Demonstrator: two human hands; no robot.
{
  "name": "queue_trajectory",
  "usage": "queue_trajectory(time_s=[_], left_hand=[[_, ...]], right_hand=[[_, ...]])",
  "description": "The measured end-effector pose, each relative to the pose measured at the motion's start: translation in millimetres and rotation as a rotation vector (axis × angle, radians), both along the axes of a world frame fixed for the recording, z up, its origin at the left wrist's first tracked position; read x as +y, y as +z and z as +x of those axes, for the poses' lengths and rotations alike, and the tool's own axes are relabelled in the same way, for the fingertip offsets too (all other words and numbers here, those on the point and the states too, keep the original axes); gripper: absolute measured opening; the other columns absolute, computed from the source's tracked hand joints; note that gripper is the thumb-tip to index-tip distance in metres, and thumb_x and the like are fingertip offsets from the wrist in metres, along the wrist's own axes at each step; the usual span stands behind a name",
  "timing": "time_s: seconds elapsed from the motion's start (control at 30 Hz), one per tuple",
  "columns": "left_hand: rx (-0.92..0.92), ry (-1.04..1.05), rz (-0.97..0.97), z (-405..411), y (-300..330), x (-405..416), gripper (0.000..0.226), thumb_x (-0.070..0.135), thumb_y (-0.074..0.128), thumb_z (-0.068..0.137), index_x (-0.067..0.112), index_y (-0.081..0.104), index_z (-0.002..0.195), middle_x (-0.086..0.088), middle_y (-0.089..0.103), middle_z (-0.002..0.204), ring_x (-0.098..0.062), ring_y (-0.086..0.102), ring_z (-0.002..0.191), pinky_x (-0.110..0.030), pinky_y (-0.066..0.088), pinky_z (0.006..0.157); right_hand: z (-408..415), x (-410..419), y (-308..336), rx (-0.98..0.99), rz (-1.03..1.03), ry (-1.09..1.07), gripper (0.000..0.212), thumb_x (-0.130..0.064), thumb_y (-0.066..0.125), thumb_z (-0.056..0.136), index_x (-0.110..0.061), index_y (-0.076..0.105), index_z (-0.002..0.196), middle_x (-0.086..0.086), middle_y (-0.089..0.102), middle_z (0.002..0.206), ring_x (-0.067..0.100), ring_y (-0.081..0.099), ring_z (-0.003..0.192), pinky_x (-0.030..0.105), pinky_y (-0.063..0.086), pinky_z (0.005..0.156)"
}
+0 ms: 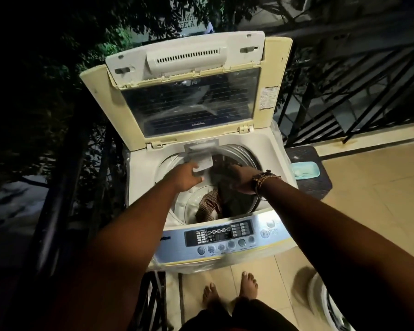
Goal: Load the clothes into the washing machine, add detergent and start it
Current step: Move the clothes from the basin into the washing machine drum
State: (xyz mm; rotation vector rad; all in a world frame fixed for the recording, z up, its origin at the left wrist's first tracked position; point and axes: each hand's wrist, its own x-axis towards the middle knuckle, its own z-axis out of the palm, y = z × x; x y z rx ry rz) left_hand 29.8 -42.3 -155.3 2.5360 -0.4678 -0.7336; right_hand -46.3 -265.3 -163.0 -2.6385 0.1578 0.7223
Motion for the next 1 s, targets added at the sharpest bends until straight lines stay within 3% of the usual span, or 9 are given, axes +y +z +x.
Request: queue_trajectory(time_s=[0.13, 0.23, 0.37, 0.47, 0.53, 0.6, 0.83, 0.93, 1.0], left_hand=[[0.040, 0.060, -0.186, -8.6, 7.5, -24.8, 0.044, 0.033, 0.072, 0.091, 0.017, 0.060, 0.131, -0.010, 0.064, 0.113, -0.022, 0.062, 0.099, -0.026, 0.044, 0.082], [0.119, 0.153, -0.382, -17.1, 11.9, -56.9, 0.032, 0.028, 0.073, 0.091, 0.017, 0.066, 0.119, -0.012, 0.068, 0.103, -0.027, 0.066, 0.095, -0.035, 0.053, 0.092], [0.047, -0.002, -0.435, -36.2, 12.1, -129.1, 0.023, 0.026, 0.072, 0.091, 0.019, 0.067, 0.113, -0.002, 0.067, 0.086, -0.025, 0.068, 0.089, -0.036, 0.054, 0.091], [-0.194, -0.286, -0.397, -79.8, 10.3, -188.9, 0.032, 0.033, 0.068, 0.088, 0.023, 0.065, 0.118, -0.004, 0.070, 0.104, -0.027, 0.064, 0.104, -0.040, 0.049, 0.096], [-0.493, -0.498, -0.360, -122.7, 7.2, -223.0, 0.037, 0.040, 0.066, 0.083, 0.028, 0.065, 0.118, 0.001, 0.066, 0.117, -0.025, 0.056, 0.117, -0.046, 0.033, 0.108], [-0.660, -0.639, -0.397, -171.7, 6.7, -253.7, 0.037, 0.041, 0.065, 0.080, 0.031, 0.064, 0.116, 0.006, 0.061, 0.122, -0.021, 0.050, 0.125, -0.049, 0.023, 0.112], [-0.568, -1.049, -0.353, -299.2, -34.7, -325.8, 0.050, 0.036, 0.066, 0.076, 0.030, 0.059, 0.125, 0.002, 0.053, 0.135, -0.020, 0.044, 0.134, -0.044, 0.031, 0.111], [-0.459, -1.103, -0.277, -343.1, -72.4, -361.5, 0.056, 0.033, 0.067, 0.079, 0.027, 0.053, 0.133, -0.001, 0.046, 0.144, -0.022, 0.036, 0.140, -0.042, 0.032, 0.112], [-0.425, -1.058, -0.194, -371.9, -100.5, -377.4, 0.058, 0.034, 0.067, 0.079, 0.027, 0.051, 0.135, -0.003, 0.044, 0.147, -0.023, 0.034, 0.142, -0.044, 0.031, 0.114]], right_hand=[[-18.8, -4.8, -0.3, -0.042, 0.003, -0.023, 0.075, -0.040, 0.065, 0.091, -0.025, 0.029, 0.155, 0.010, 0.050, 0.150, 0.033, 0.052, 0.132, 0.045, 0.045, 0.108], [-47.6, -17.6, 7.7, -0.156, -0.066, -0.080, 0.074, -0.046, 0.063, 0.091, -0.031, 0.027, 0.153, 0.001, 0.050, 0.151, 0.029, 0.051, 0.133, 0.054, 0.036, 0.109], [-120.7, -60.4, 18.6, -0.279, -0.152, -0.257, 0.080, -0.052, 0.060, 0.089, -0.031, 0.023, 0.156, -0.001, 0.036, 0.159, 0.027, 0.043, 0.141, 0.059, 0.028, 0.111], [-192.9, -106.4, 24.3, -0.282, -0.200, -0.404, 0.085, -0.067, 0.052, 0.089, -0.030, 0.020, 0.158, -0.001, 0.030, 0.162, 0.026, 0.035, 0.146, 0.065, 0.018, 0.115], [-244.9, -137.8, 24.7, -0.235, -0.213, -0.500, 0.090, -0.076, 0.050, 0.086, -0.032, 0.018, 0.158, -0.001, 0.029, 0.164, 0.026, 0.032, 0.148, 0.068, 0.013, 0.115], [-301.5, -167.0, 21.8, -0.161, -0.235, -0.590, 0.099, -0.085, 0.047, 0.080, -0.033, 0.015, 0.158, -0.001, 0.026, 0.165, 0.028, 0.028, 0.150, 0.069, 0.013, 0.116], [-487.3, -228.2, -18.2, 0.013, -0.231, -0.883, 0.108, -0.091, 0.044, 0.072, -0.034, 0.012, 0.159, -0.001, 0.024, 0.166, 0.029, 0.027, 0.150, 0.064, 0.018, 0.116], [-547.2, -252.8, -57.0, 0.078, -0.179, -0.917, 0.117, -0.098, 0.033, 0.062, -0.033, 0.013, 0.158, -0.001, 0.025, 0.165, 0.029, 0.028, 0.149, 0.063, 0.022, 0.115], [-571.6, -268.1, -87.0, 0.099, -0.122, -0.895, 0.116, -0.095, 0.040, 0.065, -0.031, 0.015, 0.158, 0.000, 0.025, 0.165, 0.029, 0.029, 0.149, 0.061, 0.025, 0.115]])
